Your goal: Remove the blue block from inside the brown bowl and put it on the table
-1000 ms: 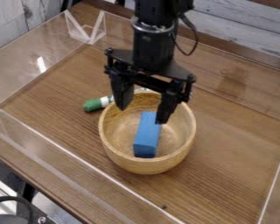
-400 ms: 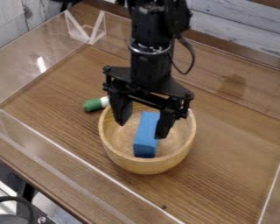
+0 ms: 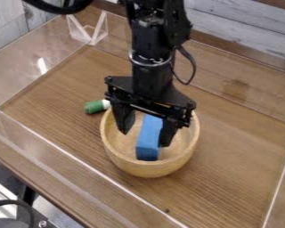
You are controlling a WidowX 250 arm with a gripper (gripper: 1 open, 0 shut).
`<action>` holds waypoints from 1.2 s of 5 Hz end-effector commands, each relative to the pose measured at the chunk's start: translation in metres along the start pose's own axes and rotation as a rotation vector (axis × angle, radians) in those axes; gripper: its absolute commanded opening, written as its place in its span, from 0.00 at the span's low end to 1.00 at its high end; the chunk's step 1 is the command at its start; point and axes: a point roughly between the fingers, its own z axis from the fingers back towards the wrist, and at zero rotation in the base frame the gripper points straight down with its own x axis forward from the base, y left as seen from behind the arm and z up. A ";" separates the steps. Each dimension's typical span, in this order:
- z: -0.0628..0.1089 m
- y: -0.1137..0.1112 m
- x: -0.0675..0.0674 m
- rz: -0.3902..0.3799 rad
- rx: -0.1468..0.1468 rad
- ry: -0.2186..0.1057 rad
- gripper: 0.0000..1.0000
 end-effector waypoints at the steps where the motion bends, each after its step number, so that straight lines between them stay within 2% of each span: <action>1: 0.003 0.001 0.005 0.016 -0.009 -0.030 1.00; 6: -0.012 0.007 0.010 0.056 -0.032 -0.034 1.00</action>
